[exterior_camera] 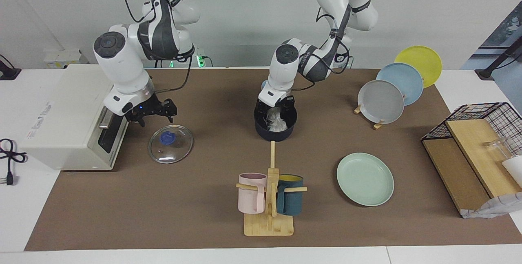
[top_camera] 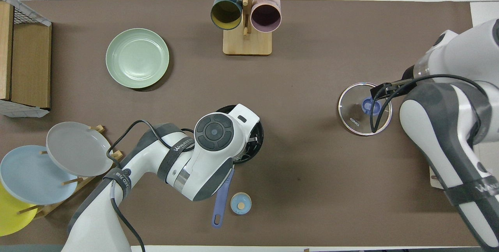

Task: Transfer vermicelli from pot to plate
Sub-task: 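Set the lid down with the right gripper while the left gripper grasps noodles, then lift the noodles with the left gripper while the right gripper withdraws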

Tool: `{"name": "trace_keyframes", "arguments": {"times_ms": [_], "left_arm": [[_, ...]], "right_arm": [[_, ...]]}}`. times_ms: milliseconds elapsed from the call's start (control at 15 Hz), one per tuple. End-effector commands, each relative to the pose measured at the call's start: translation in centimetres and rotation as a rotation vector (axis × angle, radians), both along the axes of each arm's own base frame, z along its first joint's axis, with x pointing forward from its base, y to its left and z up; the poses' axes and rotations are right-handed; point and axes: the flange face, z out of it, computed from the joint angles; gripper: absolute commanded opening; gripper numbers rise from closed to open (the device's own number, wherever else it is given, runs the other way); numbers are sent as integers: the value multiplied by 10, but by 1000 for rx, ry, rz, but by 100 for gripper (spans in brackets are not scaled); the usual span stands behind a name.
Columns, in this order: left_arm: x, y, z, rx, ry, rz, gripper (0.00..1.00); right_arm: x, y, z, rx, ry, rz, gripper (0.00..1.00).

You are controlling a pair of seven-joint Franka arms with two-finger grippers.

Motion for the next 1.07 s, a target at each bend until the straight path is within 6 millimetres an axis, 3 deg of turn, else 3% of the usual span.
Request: {"name": "trace_keyframes", "arguments": {"times_ms": [0,267,467,667,867,1000], "left_arm": [[-3,0,-2,-6,-1,13,0],[8,6,17,-18,-23,29,0],[19,13,66,-13,-16,44,0],[38,37,128,-3,9,73,0],[69,73,195,-26,44,78,0],[100,120,229,-53,31,50,0]], "right_arm": [[-8,-3,49,8,9,-29,100],[-23,-7,87,8,18,-36,100],[-20,-6,114,12,51,-35,100],[-24,-4,115,9,52,-30,100],[-23,-5,113,8,49,-25,100],[-26,-5,108,8,66,-22,100]]}}
